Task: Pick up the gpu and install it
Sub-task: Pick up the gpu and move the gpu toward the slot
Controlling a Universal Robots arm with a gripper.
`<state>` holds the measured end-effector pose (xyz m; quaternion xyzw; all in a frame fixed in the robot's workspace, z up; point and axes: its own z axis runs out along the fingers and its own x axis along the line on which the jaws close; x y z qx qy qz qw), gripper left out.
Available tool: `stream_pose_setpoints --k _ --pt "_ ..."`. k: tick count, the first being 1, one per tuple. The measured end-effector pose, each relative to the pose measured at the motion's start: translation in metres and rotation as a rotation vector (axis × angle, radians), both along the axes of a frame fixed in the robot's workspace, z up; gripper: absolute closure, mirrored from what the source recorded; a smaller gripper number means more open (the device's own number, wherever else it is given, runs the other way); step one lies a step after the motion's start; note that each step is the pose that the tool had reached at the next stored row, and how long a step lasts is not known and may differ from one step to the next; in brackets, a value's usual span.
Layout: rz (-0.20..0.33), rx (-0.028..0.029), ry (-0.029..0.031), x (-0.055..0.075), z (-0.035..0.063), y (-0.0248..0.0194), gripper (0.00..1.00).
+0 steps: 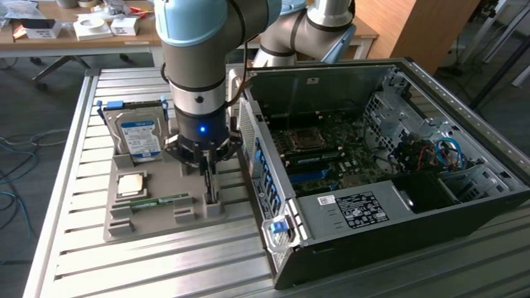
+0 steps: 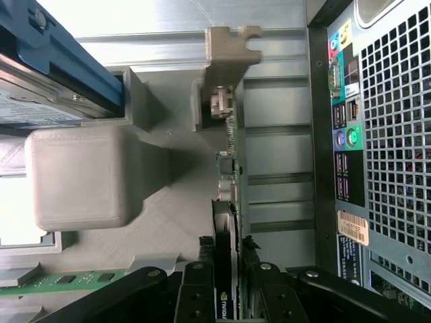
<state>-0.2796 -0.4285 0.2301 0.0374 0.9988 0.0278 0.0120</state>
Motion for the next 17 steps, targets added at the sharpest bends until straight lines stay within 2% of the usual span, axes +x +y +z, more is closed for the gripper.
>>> stream_pose_setpoints --k 17 --pt "0.003 0.0000 0.0000 0.0000 0.0000 0.0000 0.74"
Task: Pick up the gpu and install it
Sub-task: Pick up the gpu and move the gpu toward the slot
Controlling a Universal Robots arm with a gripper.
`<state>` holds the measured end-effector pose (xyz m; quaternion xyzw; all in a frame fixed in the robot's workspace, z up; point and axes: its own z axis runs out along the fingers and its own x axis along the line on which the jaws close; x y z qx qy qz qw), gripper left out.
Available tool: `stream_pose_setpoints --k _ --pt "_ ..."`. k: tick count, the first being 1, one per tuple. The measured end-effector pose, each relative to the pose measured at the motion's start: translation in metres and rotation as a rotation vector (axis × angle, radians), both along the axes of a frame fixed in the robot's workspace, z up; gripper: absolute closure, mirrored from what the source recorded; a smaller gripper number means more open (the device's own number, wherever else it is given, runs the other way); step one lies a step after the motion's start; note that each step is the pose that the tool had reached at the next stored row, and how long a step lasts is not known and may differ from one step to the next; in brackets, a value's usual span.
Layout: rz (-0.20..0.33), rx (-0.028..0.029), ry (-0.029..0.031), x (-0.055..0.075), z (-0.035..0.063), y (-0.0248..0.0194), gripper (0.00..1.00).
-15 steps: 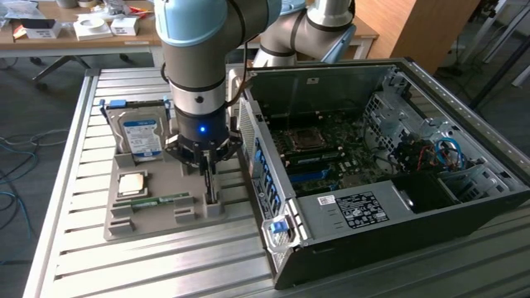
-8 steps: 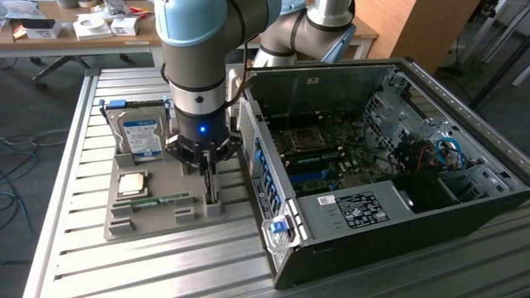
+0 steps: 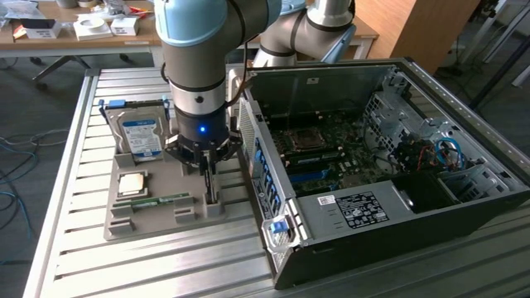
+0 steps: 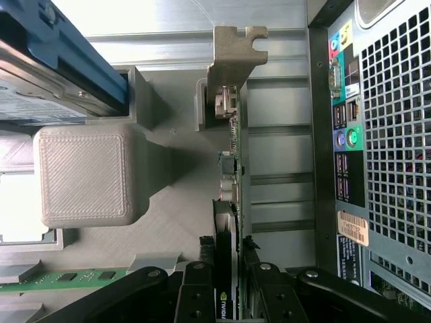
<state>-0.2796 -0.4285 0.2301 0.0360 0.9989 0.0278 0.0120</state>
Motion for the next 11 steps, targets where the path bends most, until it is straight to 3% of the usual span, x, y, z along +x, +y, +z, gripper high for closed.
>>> stream_pose_setpoints --k 6,11 --pt "0.000 0.0002 -0.0003 0.0000 0.0007 0.0000 0.74" --pt "0.000 0.0001 -0.0001 0.0000 0.0083 0.0000 0.74"
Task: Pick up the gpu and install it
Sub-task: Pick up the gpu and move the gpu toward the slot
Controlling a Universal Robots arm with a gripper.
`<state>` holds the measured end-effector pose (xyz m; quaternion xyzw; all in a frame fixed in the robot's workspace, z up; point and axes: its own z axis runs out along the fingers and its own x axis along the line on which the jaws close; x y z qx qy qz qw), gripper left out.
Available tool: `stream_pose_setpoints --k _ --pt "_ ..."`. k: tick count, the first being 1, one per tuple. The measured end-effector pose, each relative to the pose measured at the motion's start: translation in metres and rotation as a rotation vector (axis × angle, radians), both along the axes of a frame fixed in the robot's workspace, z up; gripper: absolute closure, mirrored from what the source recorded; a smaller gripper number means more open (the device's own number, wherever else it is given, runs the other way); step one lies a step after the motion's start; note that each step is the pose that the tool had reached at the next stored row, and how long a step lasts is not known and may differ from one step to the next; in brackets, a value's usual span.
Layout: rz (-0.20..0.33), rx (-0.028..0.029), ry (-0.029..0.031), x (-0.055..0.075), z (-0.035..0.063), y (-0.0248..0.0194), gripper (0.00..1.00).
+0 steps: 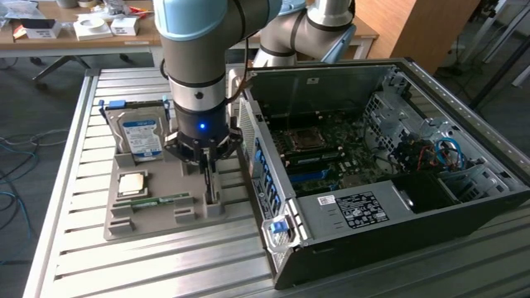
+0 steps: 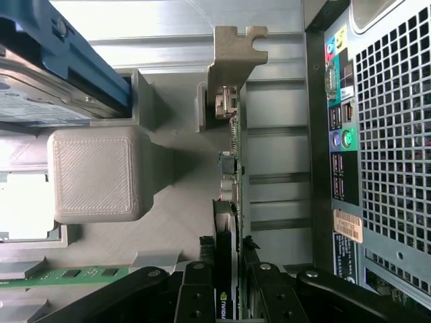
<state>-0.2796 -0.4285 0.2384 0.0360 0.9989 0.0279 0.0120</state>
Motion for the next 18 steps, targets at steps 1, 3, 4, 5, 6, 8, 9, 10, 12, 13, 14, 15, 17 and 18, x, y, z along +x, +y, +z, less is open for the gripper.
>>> stream_pose_setpoints --k 1,3,4,5,6,8,9,10,12,13,14,15,17,18 --pt "0.000 -0.0001 0.0001 0.000 0.0019 0.0000 0.74" --pt "0.000 0.0000 0.0000 0.000 0.0107 0.0000 0.74" --pt "0.000 -0.0001 0.0000 0.000 0.0127 0.0000 0.74" --pt "0.000 0.0000 0.0001 0.000 0.0146 0.0000 0.74" --pt "0.000 0.0000 0.0000 0.000 0.0167 0.0000 0.74" --pt "0.000 -0.0001 0.0000 0.000 0.0207 0.0000 0.74" --pt "0.000 -0.0001 -0.0001 0.000 0.0227 0.0000 0.74" --pt "0.000 -0.0001 -0.0001 0.000 0.0247 0.0000 0.74" --pt "0.000 0.0000 0.0000 0.000 0.0286 0.0000 0.74" --pt "0.000 0.0000 0.0000 0.000 0.0307 0.0000 0.74" --pt "0.000 0.0000 0.0001 0.000 0.0327 0.0000 0.74" --pt "0.000 0.0000 0.0000 0.000 0.0347 0.0000 0.74" --pt "0.000 0.0000 0.0000 0.000 0.0386 0.0000 0.74" --pt "0.000 0.0000 0.0000 0.000 0.0405 0.0000 0.74"
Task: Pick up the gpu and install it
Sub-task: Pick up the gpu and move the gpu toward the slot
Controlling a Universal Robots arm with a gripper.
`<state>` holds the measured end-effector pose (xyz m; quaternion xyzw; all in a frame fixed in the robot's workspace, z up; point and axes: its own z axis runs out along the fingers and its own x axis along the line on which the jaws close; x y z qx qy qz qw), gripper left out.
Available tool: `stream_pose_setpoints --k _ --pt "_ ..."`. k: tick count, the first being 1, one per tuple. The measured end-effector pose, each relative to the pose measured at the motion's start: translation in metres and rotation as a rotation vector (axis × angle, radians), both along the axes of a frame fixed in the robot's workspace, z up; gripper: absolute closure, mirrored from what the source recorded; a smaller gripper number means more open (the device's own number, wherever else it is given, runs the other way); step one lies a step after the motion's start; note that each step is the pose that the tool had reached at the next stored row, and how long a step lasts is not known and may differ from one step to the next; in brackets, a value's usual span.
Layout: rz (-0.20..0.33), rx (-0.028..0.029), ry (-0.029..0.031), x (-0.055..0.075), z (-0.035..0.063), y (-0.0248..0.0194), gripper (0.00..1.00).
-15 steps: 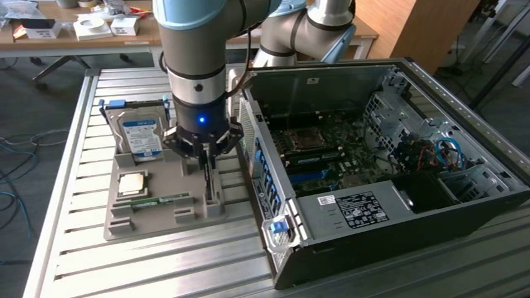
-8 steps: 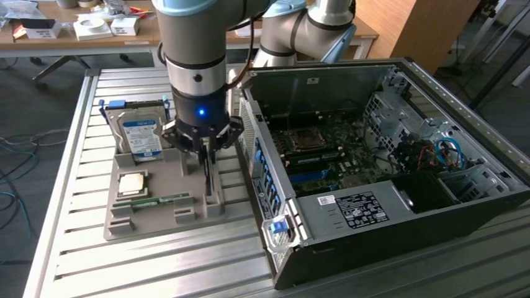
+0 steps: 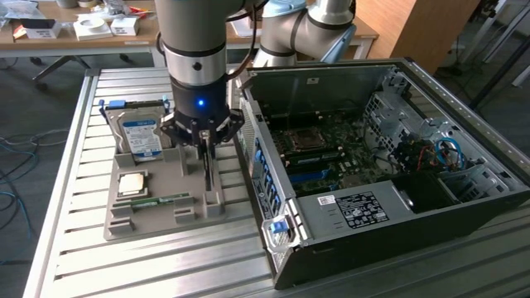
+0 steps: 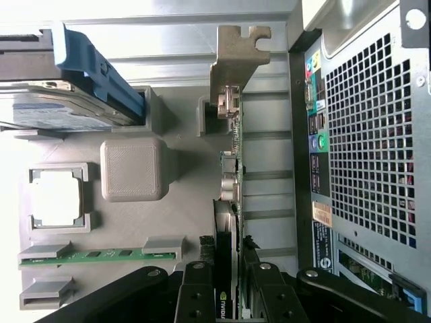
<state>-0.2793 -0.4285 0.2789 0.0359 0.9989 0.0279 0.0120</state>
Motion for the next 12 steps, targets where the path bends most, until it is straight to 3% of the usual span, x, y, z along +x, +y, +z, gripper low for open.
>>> stream_pose_setpoints --k 12 --pt "0.000 -0.0001 0.0001 0.000 0.0275 0.0000 0.74"
